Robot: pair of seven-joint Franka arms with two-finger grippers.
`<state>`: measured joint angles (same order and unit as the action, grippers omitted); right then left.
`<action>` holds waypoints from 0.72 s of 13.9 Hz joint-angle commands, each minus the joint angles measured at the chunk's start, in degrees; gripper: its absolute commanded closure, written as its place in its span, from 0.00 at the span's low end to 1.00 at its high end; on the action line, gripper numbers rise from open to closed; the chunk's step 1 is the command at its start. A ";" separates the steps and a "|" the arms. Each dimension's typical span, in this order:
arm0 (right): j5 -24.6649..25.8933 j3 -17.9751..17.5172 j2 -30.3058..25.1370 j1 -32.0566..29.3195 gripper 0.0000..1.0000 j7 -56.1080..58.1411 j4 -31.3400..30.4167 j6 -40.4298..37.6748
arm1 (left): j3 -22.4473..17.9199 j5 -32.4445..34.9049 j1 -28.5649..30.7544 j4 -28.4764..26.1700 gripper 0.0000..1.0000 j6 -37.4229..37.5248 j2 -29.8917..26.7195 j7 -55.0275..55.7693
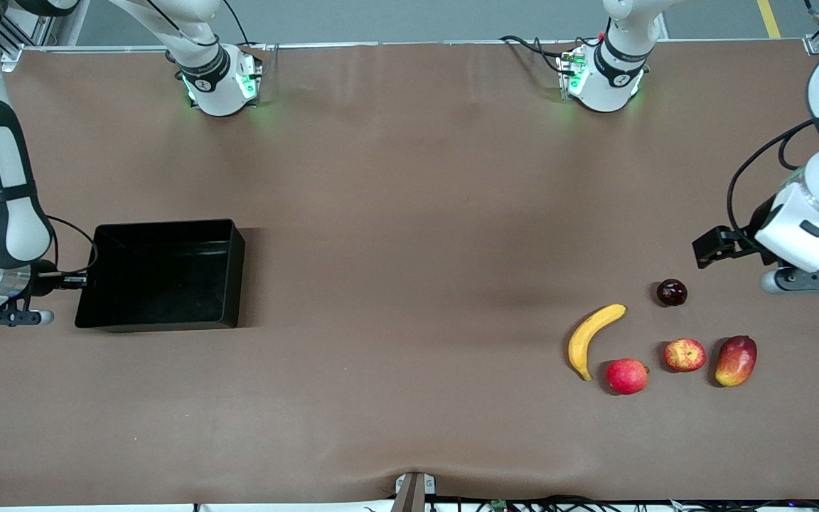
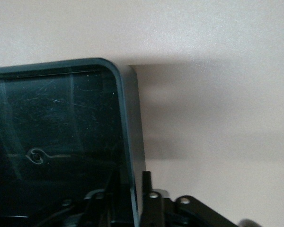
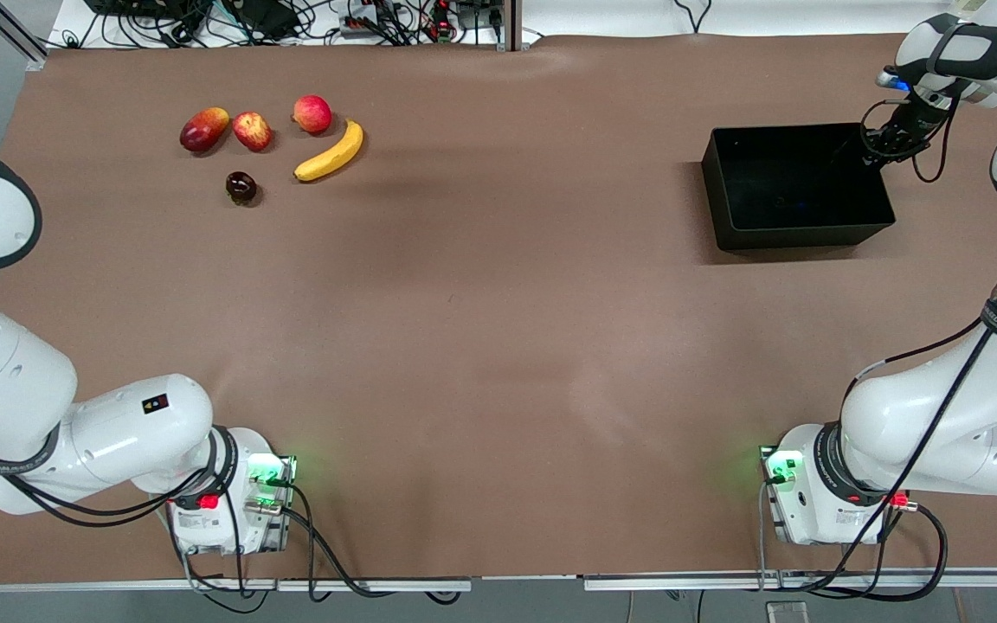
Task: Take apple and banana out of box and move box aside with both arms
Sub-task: 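Open the right gripper off the tray rim while the left gripper rises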
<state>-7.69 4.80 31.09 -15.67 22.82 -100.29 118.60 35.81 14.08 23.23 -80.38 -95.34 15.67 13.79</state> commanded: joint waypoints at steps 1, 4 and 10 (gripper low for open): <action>-0.74 -1.46 -1.21 -0.95 0.00 0.82 1.84 -5.10 | -0.04 -0.63 -0.11 -0.38 0.00 1.47 -4.50 0.36; -0.92 -2.42 -2.00 -0.25 0.00 1.08 11.31 -13.73 | -10.09 -1.33 -9.38 -1.18 0.00 5.24 -8.28 0.10; 2.41 -4.36 -2.44 3.53 0.00 12.59 32.24 -25.87 | -27.52 -7.75 -23.99 -8.73 0.00 6.48 -16.37 -1.83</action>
<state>-7.24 0.45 27.50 -13.25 32.09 -73.54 94.99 13.24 7.63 3.27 -84.48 -88.43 3.71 13.26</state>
